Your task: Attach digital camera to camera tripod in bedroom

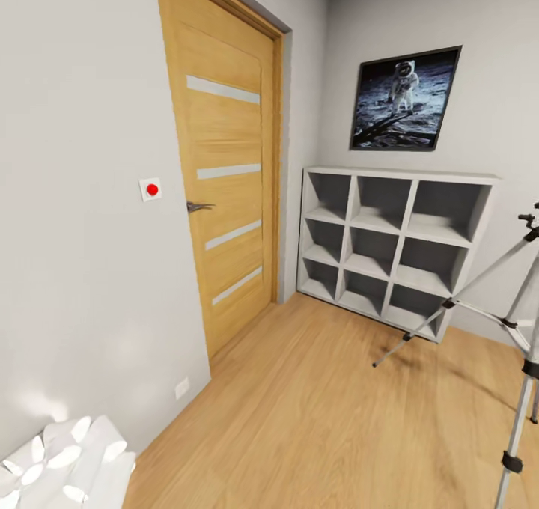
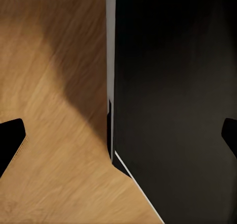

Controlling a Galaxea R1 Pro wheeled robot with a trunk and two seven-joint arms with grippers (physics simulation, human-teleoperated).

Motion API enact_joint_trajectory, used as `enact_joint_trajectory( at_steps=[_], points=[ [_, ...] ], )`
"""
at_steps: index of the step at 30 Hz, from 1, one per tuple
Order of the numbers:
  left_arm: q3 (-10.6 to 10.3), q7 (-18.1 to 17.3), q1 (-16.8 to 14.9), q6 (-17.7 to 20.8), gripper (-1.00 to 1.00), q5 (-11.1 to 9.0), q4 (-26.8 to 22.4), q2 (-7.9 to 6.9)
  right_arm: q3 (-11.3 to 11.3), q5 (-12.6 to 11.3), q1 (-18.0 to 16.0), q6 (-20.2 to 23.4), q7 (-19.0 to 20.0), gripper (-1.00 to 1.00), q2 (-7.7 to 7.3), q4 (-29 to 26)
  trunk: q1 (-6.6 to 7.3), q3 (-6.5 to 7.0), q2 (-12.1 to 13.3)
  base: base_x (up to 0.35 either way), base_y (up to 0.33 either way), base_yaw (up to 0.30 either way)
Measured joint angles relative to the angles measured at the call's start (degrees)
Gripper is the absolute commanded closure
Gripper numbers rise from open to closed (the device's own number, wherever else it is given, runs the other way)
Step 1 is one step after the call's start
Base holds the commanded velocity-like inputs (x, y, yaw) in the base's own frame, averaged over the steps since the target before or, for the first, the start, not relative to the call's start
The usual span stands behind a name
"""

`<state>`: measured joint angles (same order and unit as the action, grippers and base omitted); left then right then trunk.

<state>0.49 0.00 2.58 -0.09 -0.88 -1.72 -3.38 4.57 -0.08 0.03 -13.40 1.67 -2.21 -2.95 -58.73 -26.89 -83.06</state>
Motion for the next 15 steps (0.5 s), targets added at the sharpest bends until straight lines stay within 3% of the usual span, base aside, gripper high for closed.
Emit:
enact_joint_trajectory(
  at_steps=[15],
  points=[
    [0.00, 0.00, 0.00, -0.05, -1.00, 0.00, 0.00, 0.00, 0.00, 0.00, -0.02, 0.00, 0.00, -1.00, 0.00, -0.01, 0.00, 0.00, 0.00, 0.000, 0.000, -0.300]
  ],
)
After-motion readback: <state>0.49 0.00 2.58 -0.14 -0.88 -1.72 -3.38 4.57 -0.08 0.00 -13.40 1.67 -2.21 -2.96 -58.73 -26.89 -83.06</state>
